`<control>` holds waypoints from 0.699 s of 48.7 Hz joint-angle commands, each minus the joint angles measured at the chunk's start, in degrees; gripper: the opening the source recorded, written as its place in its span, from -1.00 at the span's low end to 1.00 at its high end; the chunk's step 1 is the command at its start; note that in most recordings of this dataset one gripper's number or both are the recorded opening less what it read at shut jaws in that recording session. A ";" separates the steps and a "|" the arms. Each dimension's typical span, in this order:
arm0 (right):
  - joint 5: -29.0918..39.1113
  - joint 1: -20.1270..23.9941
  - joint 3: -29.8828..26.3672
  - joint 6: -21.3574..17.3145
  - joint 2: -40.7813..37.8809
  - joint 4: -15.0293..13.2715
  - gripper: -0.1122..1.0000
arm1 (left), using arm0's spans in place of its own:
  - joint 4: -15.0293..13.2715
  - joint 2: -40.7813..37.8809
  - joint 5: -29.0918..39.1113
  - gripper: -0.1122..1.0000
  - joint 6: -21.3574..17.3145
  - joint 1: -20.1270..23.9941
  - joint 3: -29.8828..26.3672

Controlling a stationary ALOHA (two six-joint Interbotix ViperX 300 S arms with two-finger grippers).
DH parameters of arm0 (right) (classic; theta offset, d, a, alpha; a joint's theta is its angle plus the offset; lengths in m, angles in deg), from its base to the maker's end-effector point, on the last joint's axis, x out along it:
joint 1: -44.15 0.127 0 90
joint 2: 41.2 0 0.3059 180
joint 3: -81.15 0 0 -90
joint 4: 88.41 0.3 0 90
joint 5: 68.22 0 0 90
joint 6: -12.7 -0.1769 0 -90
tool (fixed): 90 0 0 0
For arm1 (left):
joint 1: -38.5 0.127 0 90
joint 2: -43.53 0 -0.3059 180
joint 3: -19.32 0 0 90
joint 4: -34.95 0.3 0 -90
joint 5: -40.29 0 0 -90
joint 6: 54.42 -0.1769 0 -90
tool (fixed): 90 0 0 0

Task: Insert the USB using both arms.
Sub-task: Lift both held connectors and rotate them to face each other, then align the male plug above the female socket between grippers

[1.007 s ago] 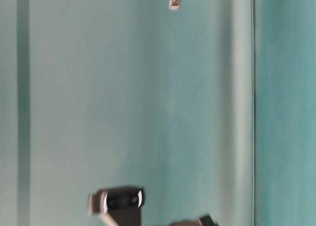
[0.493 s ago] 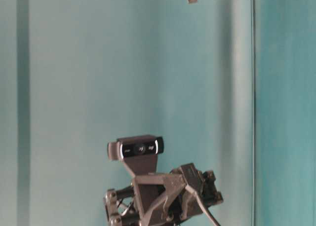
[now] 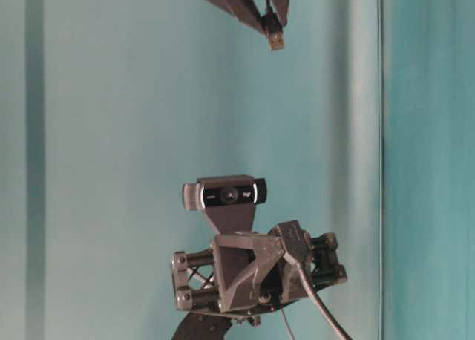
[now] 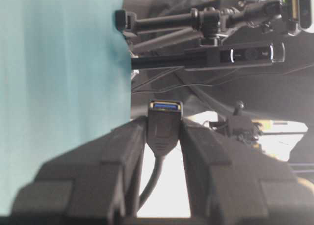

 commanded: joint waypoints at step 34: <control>0.79 1.58 -6.86 -0.53 -6.06 -4.31 -0.44 | -4.31 -5.19 1.67 -0.31 3.08 -5.19 -10.37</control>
